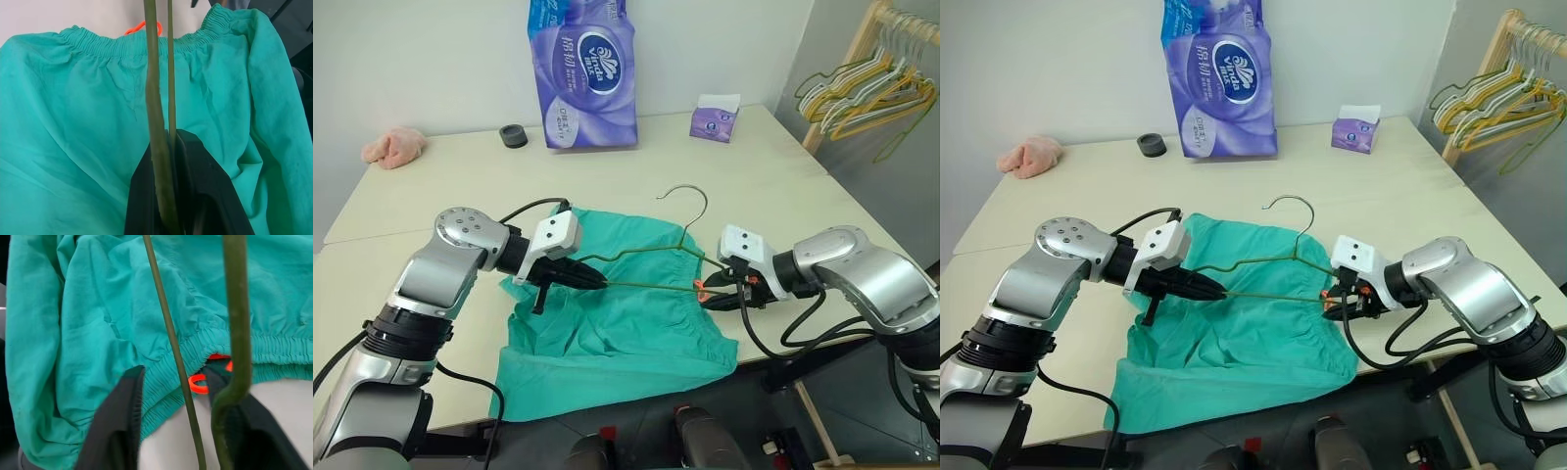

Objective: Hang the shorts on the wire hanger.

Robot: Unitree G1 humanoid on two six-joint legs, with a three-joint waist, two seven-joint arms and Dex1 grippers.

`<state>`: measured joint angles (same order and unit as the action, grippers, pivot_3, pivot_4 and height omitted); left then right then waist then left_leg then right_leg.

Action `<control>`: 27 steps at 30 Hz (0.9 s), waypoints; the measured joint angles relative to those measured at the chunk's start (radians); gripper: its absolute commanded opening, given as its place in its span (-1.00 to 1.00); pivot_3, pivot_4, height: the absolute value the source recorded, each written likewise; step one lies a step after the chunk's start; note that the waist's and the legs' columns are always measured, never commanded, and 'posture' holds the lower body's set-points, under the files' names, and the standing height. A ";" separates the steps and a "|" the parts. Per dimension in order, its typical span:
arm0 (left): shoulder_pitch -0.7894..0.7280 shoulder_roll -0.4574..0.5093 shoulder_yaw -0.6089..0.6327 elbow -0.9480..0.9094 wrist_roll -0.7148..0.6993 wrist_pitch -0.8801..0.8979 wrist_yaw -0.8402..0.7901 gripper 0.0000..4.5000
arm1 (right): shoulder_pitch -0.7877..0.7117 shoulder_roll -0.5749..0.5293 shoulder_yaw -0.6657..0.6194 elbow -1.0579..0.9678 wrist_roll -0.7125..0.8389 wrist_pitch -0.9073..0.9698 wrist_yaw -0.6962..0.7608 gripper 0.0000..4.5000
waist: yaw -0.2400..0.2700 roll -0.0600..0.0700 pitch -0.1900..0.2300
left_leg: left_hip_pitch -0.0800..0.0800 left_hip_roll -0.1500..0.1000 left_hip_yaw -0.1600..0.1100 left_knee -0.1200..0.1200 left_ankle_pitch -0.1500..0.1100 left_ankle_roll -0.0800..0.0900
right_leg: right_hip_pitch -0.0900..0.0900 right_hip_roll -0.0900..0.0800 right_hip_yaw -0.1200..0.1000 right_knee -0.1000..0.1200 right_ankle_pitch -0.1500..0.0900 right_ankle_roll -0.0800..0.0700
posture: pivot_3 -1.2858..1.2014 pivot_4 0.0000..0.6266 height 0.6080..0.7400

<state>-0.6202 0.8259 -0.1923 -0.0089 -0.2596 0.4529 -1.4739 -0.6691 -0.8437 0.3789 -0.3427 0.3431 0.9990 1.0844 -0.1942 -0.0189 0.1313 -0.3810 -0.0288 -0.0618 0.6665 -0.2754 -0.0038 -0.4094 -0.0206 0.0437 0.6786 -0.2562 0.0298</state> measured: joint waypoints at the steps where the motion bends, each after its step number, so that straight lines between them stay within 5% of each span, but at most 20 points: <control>1: 0.000 0.000 0.000 -0.001 -0.003 0.003 0.001 -1.00 | 0.000 0.001 0.000 0.002 -0.003 0.003 -0.004 -0.76 | 0.000 0.000 0.000 | 0.000 0.000 0.000 0.000 0.000 0.000 | 0.000 0.000 0.000 0.000 0.000 0.000 | -0.15 -0.67 1.00; 3: 0.000 0.001 0.001 -0.004 -0.005 0.012 0.009 -1.00 | 0.000 0.004 0.004 0.003 -0.003 0.012 -0.010 -0.96 | 0.000 0.000 0.000 | 0.000 0.000 0.000 0.000 0.000 0.000 | 0.000 0.000 0.000 0.000 0.000 0.000 | -0.15 -0.67 1.00; 6: 0.000 0.002 0.000 -0.004 -0.004 0.020 0.013 -1.00 | 0.001 0.011 0.008 0.003 -0.003 0.021 -0.015 -0.96 | -0.001 0.000 0.000 | 0.000 0.000 0.000 0.000 0.000 0.000 | 0.000 0.000 0.000 0.000 0.000 0.000 | -0.15 -0.67 1.00; 15: -0.001 -0.061 0.024 0.051 -0.019 -0.008 0.090 0.09 | 0.055 0.036 -0.042 -0.007 0.047 0.106 -0.059 -1.00 | 0.000 0.000 0.000 | 0.000 0.000 -0.001 0.000 0.000 0.000 | 0.000 0.000 0.000 0.000 0.000 0.000 | -0.16 -0.66 1.00; 21: -0.052 -0.104 0.176 0.205 -0.034 -0.067 0.246 0.09 | 0.171 0.000 -0.146 -0.042 0.112 0.203 -0.091 -1.00 | 0.002 0.000 0.000 | -0.001 0.000 -0.001 0.001 0.000 0.000 | 0.000 0.000 -0.001 0.000 0.000 0.000 | -0.18 -0.64 1.00; 27: 0.085 -0.050 0.147 0.257 -0.001 -0.220 0.172 0.09 | 0.463 0.010 -0.458 -0.210 0.321 0.408 -0.124 -1.00 | -0.002 0.000 0.000 | -0.001 0.001 -0.001 -0.001 0.000 0.000 | 0.000 0.000 -0.001 0.000 0.000 0.000 | -0.20 -0.61 1.00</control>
<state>-0.5352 0.7761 -0.0451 0.2482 -0.2610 0.2332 -1.3016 -0.2063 -0.8336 -0.0790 -0.5527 0.6645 1.4072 0.9608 -0.1962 -0.0188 0.1315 -0.3818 -0.0280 -0.0632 0.6655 -0.2755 -0.0039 -0.4096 -0.0205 0.0427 0.6784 -0.2565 0.0301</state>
